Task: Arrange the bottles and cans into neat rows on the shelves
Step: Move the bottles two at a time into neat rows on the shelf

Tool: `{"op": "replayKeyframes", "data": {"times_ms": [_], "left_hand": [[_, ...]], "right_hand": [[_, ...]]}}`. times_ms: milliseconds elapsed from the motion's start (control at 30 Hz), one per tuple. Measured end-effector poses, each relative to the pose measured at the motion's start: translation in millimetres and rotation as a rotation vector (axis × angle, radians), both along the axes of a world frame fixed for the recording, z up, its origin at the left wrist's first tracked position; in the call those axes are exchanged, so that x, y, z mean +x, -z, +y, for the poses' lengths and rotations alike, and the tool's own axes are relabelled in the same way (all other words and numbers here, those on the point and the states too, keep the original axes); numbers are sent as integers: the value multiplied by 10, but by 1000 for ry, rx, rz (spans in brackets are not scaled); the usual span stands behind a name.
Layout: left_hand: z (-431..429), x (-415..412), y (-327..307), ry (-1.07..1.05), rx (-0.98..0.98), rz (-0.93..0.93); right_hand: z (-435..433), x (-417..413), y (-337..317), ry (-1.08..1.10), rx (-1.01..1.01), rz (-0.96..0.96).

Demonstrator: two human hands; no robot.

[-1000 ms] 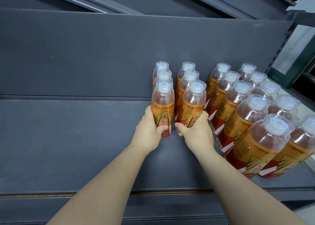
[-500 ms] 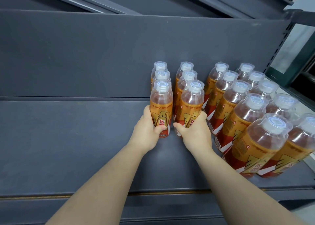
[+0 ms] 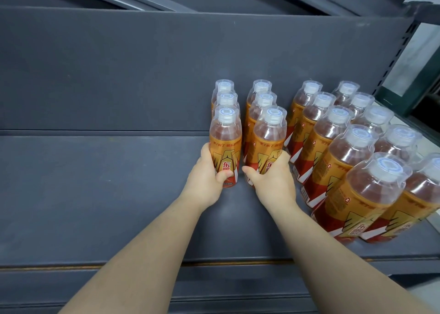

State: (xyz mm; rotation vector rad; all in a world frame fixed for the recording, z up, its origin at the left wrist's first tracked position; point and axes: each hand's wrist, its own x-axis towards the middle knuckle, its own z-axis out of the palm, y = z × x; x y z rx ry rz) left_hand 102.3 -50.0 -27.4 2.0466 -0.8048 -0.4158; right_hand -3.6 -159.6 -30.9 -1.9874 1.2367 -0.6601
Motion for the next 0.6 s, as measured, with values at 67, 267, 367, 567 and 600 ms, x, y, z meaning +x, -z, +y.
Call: {"op": "replayKeyframes", "data": {"times_ms": [67,267,367,567,600], "left_hand": [[-3,-10,-24,-1,2,12],[68,-94,-106,-66,-1,18],[173,-182,-131,-106,39,-33],[475,-355,-159,-132,167,-207],[537,-375,-158,-122,190,-243]], "right_hand": [[-12,-8,-19,-19,39,-14],[80,-154,-83,-37,110,-52],[204,-272,-106,-28,93,-49],[503,-433,-87,-84,-75,17],[558,-436,-83,-141,-94,38]]}}
